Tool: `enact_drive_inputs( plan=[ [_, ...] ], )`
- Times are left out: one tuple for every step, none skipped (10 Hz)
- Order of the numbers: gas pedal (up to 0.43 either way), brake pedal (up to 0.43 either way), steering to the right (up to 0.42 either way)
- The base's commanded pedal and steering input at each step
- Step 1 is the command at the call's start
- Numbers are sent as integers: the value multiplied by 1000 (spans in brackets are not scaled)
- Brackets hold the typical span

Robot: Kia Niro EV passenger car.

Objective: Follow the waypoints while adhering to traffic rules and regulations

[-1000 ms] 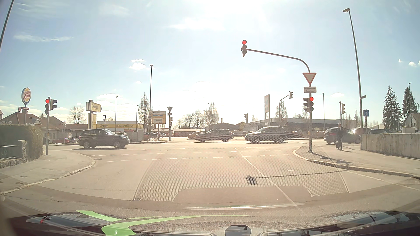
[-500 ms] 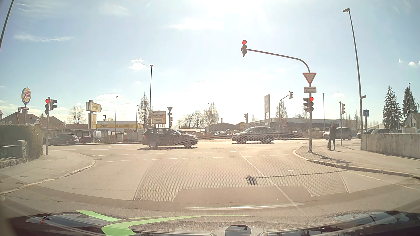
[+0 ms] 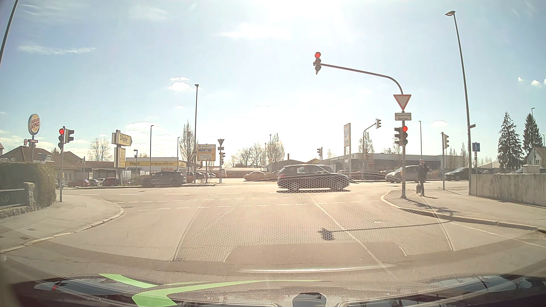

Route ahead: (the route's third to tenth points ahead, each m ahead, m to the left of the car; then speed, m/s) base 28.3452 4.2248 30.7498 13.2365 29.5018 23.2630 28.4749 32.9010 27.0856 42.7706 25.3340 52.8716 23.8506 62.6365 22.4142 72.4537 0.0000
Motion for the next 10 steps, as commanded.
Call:
enact_drive_inputs(
  plan=[
    [0,329,0],
    [0,335,0],
    [0,329,0],
    [0,335,0],
    [0,329,0],
    [0,335,0],
    [0,329,0],
    [0,329,0],
    [0,329,0],
    [0,329,0]
  ],
)
